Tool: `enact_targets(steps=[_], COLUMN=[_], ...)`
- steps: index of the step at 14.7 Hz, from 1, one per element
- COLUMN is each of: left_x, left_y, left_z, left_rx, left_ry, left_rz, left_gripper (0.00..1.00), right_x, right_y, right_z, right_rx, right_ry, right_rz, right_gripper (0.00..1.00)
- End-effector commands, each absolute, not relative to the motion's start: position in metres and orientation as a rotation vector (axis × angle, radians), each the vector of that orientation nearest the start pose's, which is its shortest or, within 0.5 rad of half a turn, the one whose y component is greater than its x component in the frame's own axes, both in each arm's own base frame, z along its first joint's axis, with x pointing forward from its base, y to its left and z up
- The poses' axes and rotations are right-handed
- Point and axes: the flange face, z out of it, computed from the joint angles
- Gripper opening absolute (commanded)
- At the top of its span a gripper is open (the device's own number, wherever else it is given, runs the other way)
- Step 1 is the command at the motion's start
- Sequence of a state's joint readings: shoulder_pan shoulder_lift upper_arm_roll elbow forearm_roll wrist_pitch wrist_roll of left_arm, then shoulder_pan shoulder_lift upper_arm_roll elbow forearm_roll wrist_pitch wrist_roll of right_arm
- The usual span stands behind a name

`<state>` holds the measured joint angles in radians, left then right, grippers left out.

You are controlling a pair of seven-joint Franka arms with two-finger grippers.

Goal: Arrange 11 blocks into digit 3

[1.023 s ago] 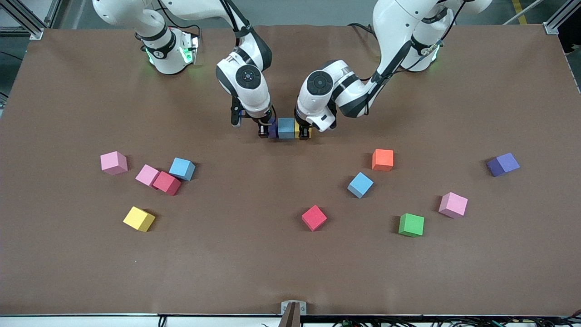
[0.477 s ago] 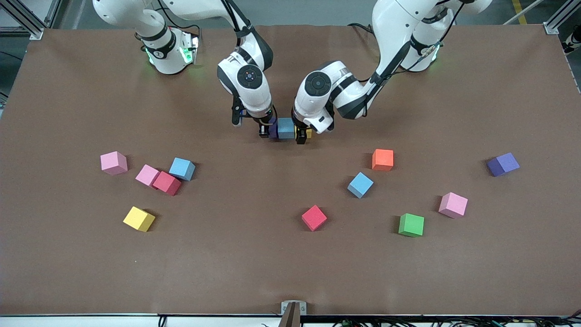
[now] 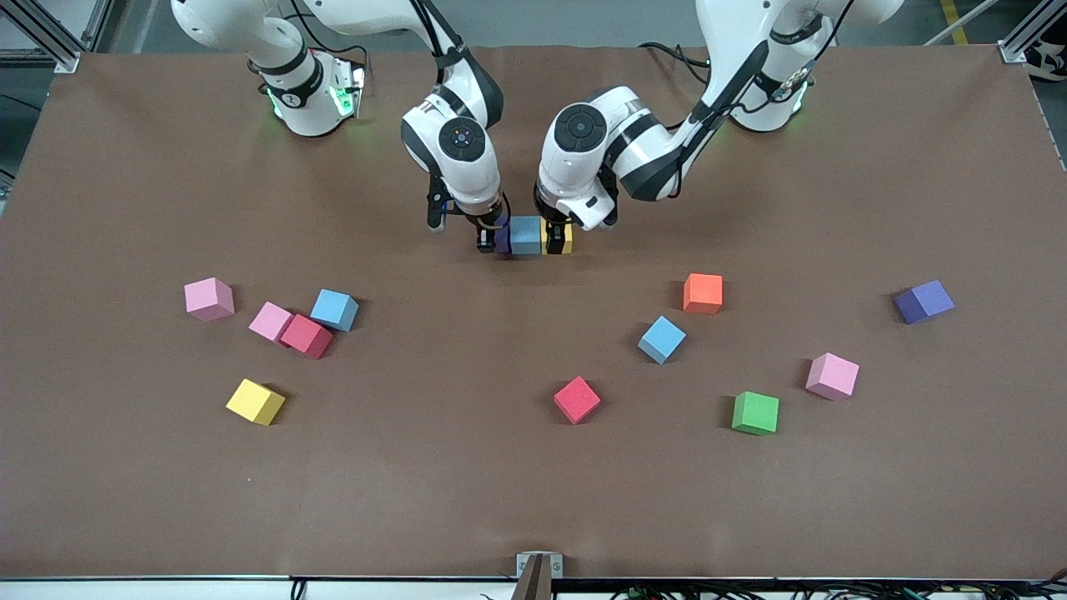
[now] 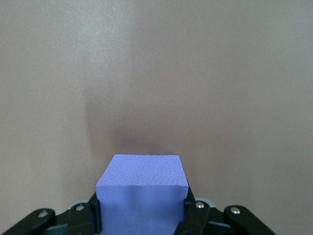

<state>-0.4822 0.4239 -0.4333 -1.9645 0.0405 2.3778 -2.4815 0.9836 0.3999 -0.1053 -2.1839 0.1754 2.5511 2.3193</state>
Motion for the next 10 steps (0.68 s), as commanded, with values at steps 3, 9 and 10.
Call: enact_targets(steps=[3, 9, 10], left_x=[0.478, 0.572, 0.582], left_y=[-0.471, -0.395, -0.378], left_z=[0.335, 0.332, 0.328], left_rx=[2.274, 2.531, 2.594], left_ry=[2.167, 1.846, 1.781], left_rz=[-0.172, 0.009, 0.002], left_gripper=[1.0, 1.0, 1.0], right_x=[0.35, 0.35, 0.35], right_y=[0.438, 0.439, 0.439], right_z=[0.174, 0.175, 0.175], right_rx=[-2.23, -2.23, -2.232], right_ry=[2.279, 2.279, 2.281], right_rz=[0.075, 0.075, 0.076], right_gripper=[0.24, 0.3, 0.31])
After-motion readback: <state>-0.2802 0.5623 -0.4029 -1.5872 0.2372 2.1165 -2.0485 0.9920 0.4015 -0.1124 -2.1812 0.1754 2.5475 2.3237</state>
